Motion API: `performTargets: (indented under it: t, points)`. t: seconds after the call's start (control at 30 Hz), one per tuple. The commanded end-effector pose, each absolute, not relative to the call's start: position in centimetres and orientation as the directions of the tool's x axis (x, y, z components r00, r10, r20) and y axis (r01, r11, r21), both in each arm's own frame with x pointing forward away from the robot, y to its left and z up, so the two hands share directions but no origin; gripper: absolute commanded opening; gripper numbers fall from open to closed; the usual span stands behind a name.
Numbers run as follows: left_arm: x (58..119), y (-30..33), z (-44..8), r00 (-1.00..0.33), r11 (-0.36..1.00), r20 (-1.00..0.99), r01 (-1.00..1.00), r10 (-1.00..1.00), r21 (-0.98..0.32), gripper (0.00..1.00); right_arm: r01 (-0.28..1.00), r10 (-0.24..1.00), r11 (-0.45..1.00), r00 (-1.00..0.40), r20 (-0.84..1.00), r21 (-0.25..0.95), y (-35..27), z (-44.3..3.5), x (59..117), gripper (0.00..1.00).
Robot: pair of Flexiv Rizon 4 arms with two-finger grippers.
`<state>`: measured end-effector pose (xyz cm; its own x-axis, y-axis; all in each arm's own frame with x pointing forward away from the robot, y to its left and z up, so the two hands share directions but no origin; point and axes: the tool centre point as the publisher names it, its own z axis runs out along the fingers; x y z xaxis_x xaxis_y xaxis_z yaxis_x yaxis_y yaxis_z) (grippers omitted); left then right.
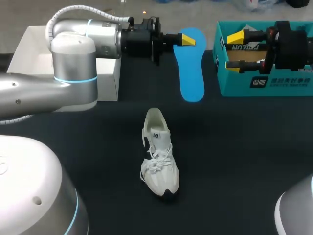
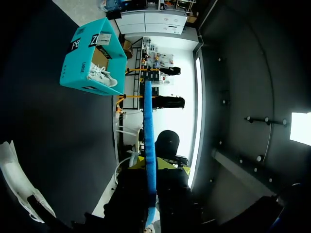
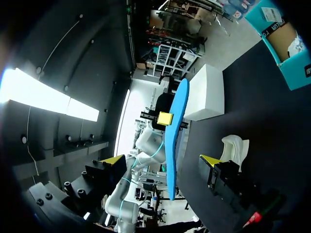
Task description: Take the shoe out of the shoebox, open the shoe tongue, remove and reinsert the insole, then place the shoe into the shoebox
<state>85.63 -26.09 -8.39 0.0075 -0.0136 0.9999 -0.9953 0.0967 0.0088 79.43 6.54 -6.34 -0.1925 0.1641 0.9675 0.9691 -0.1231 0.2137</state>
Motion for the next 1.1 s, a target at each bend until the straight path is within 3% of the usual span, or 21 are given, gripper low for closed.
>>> performTargets:
  t: [0.03,0.1,0.2,0.3,0.63,0.7,0.8,0.87,1.0,1.1]
  points:
    - [85.8,-25.9,-7.4,-0.378,-0.007,0.926,-0.926,0.000,-0.378,0.00,0.969,0.164,-0.123,-0.192,0.968,0.213,6.7,-6.4,79.5,1.00]
    - [85.5,-25.6,-6.8,-0.563,-0.036,0.823,-0.826,0.075,-0.562,0.00,0.969,0.164,-0.123,-0.192,0.968,0.213,6.7,-6.4,79.5,1.00]
    - [85.3,-25.7,-5.8,-0.653,-0.030,0.753,-0.757,0.087,-0.653,0.00,0.969,0.164,-0.123,-0.192,0.968,0.213,6.7,-6.4,79.5,1.00]
    - [85.3,-26.1,-5.1,-0.531,0.057,0.838,-0.839,0.128,-0.541,0.00,0.969,0.164,-0.123,-0.192,0.968,0.213,6.7,-6.4,79.5,1.00]
    - [85.3,-26.1,-5.1,-0.531,0.057,0.838,-0.839,0.128,-0.541,0.00,0.969,0.164,-0.123,-0.192,0.968,0.213,6.7,-6.4,79.5,1.00]
    - [86.1,-25.9,-5.8,-0.754,0.090,0.652,-0.646,0.080,-0.758,0.00,0.969,0.164,-0.123,-0.192,0.968,0.213,6.7,-6.4,79.5,1.00]
    - [87.1,-25.8,-5.4,-0.901,0.029,0.429,-0.428,0.058,-0.903,0.00,0.969,0.164,-0.123,-0.192,0.968,0.213,6.7,-6.4,79.5,1.00]
    - [87.6,-25.8,-5.1,-0.987,0.069,0.152,-0.149,0.047,-0.986,0.00,0.969,0.164,-0.123,-0.192,0.968,0.213,6.7,-6.4,79.5,1.00]
    - [88.4,-25.7,-3.7,-0.941,-0.048,-0.338,0.339,-0.027,-0.940,0.00,0.969,0.164,-0.123,-0.192,0.968,0.213,6.7,-6.4,79.5,1.00]
    - [88.2,-25.7,-3.5,-0.923,-0.069,-0.384,0.384,-0.020,-0.921,0.00,0.969,0.164,-0.123,-0.192,0.968,0.213,6.7,-6.4,79.5,1.00]
